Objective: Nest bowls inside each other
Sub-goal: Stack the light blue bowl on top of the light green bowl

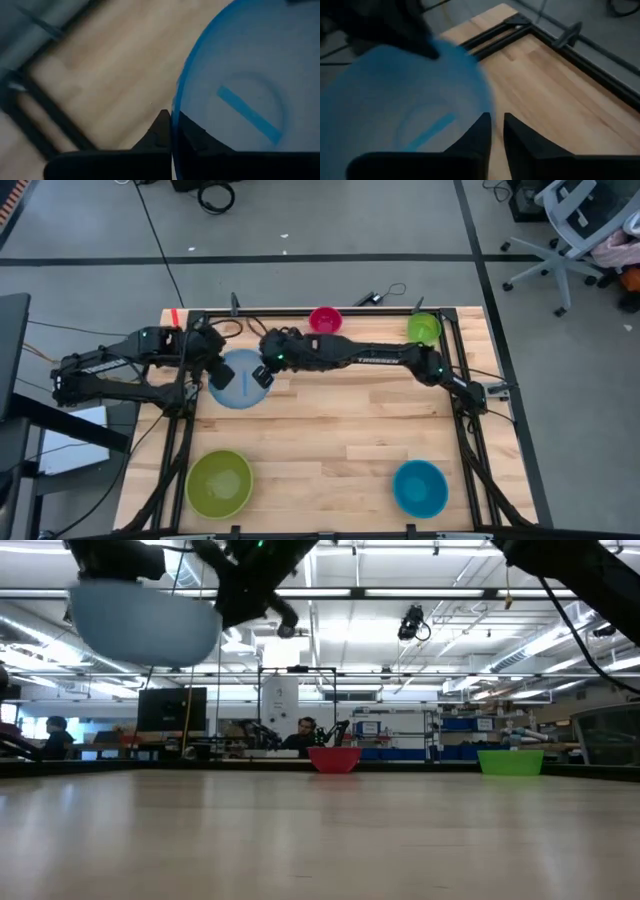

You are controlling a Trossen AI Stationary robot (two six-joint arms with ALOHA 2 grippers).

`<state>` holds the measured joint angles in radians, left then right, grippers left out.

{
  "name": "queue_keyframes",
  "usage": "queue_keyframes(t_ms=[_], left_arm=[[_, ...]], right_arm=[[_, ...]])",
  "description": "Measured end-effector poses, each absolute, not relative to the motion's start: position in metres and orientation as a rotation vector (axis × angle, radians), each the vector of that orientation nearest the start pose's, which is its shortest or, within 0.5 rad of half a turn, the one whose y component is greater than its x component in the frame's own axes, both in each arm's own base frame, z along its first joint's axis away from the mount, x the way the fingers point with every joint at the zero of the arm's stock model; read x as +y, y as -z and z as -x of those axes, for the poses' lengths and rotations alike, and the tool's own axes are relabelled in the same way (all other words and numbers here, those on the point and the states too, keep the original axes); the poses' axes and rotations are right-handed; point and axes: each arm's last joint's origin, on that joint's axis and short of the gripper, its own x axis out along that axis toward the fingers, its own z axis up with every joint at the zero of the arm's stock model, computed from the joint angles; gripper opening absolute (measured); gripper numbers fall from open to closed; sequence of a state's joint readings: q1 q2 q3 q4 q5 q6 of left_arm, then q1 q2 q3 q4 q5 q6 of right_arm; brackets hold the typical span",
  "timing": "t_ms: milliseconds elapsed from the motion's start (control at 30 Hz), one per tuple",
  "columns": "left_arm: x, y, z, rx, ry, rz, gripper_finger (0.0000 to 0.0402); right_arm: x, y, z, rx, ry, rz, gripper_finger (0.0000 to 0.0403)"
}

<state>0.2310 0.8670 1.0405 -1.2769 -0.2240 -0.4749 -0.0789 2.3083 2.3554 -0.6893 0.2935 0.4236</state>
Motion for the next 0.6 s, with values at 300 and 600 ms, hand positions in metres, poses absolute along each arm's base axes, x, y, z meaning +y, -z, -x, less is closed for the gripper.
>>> queue_keyframes(t_ms=[300,600], left_arm=[[0.005,-0.316,-0.109,1.181,-0.377,0.472,0.0001],[-0.05,-0.303,-0.127,1.095,0.016,0.376,0.0]], right_arm=[[-0.091,-0.413,-0.44,0.447,0.505,-0.315,0.0116],[-0.086,-0.446,-0.388,0.531,0.531,-0.312,0.0122]])
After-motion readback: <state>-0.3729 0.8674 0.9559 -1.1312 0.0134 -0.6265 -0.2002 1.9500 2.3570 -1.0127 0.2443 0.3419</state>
